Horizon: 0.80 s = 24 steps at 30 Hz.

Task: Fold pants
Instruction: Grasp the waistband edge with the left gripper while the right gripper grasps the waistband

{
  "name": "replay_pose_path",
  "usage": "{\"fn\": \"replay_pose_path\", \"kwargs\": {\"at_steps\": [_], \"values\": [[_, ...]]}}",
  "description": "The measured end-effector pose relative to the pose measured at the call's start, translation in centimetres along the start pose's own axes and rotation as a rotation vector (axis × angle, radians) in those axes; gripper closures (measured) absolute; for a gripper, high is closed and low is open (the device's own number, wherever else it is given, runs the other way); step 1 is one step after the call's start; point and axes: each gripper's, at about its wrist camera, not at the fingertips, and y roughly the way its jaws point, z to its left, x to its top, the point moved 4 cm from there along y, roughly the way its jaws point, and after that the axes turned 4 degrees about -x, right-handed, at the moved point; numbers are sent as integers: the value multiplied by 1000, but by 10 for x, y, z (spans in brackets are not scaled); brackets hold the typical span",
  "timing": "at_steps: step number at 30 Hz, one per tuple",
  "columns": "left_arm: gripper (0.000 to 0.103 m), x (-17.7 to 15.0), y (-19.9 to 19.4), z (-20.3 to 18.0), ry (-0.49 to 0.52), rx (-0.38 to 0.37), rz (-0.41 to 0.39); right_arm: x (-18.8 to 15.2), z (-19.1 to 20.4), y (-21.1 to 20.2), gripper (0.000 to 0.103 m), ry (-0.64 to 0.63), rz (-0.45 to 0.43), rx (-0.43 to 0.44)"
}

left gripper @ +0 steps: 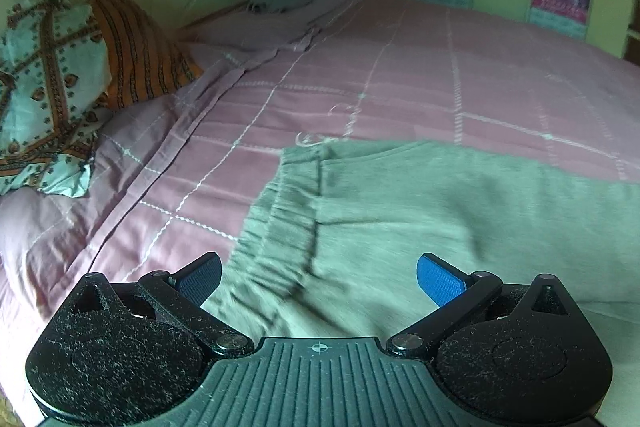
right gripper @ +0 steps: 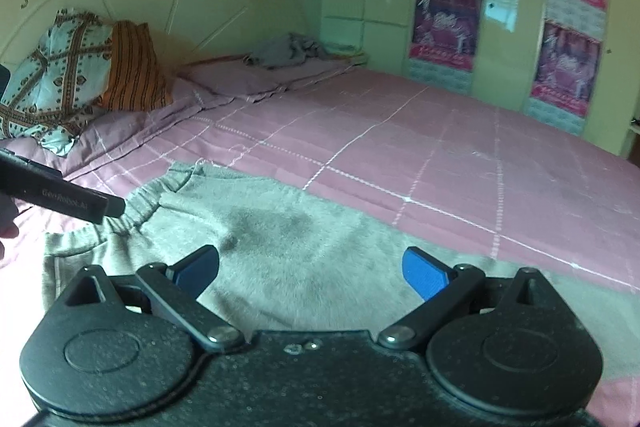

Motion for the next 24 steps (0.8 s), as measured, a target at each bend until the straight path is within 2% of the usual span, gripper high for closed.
{"fn": "replay_pose_path", "kwargs": {"at_steps": [4, 9, 13, 15, 18, 20, 24], "values": [[0, 18, 44, 13, 7, 28, 26, 6, -6, 47, 5, 2, 49, 37], [0, 35, 99, 26, 3, 34, 82, 16, -8, 113, 5, -75, 129, 46], [0, 38, 135, 35, -8, 45, 118, 22, -21, 166, 5, -113, 196, 18], [0, 33, 152, 38, -12, 8, 146, 25, -28, 185, 5, -119, 219, 1], [0, 24, 170, 38, -12, -21, 179, 27, -38, 207, 6, -125, 253, -25], [1, 19, 174, 36, -19, -36, 170, 24, -43, 219, 6, -127, 281, -22], [13, 14, 172, 34, -51, -57, 159, 9, -39, 235, 8, -164, 349, 43]]}}
